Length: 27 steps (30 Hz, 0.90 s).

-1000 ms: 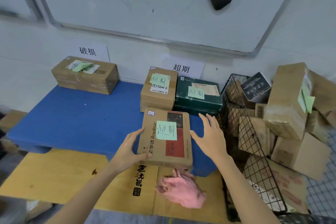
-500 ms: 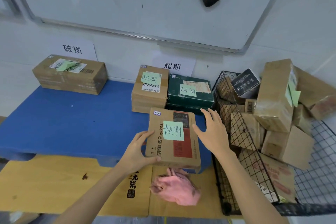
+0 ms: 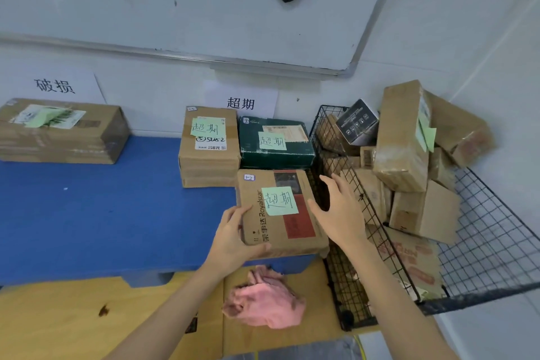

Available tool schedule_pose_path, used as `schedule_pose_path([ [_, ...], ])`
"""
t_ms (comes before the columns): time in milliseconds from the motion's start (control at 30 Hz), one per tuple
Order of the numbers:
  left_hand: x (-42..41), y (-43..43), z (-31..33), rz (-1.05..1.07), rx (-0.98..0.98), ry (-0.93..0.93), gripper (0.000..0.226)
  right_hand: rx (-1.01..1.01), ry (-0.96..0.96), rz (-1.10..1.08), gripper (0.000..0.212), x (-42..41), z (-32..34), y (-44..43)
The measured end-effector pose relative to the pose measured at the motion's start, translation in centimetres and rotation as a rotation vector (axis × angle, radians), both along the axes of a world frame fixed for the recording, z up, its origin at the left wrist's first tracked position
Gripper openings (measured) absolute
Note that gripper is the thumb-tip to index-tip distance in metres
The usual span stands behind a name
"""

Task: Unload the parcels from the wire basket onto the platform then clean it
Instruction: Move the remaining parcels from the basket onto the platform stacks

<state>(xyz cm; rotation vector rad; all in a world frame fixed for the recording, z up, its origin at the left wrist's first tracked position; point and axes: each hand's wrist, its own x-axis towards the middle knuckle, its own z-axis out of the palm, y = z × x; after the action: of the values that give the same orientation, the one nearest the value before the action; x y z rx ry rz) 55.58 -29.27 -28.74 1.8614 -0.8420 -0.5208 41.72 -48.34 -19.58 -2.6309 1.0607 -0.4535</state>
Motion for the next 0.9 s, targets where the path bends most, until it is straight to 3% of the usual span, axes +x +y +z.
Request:
schedule_pose_path([
  [700,-1.0,-4.0,1.0,-0.057,0.123,-0.008,0.11,-0.017,0.055,-0.016,0.061,0.0,0.7,0.6],
  [900,-1.0,-3.9,2.5,-0.04,0.202,-0.207,0.092,-0.021,0.044,0.001,0.061,-0.1,1.8,1.5],
])
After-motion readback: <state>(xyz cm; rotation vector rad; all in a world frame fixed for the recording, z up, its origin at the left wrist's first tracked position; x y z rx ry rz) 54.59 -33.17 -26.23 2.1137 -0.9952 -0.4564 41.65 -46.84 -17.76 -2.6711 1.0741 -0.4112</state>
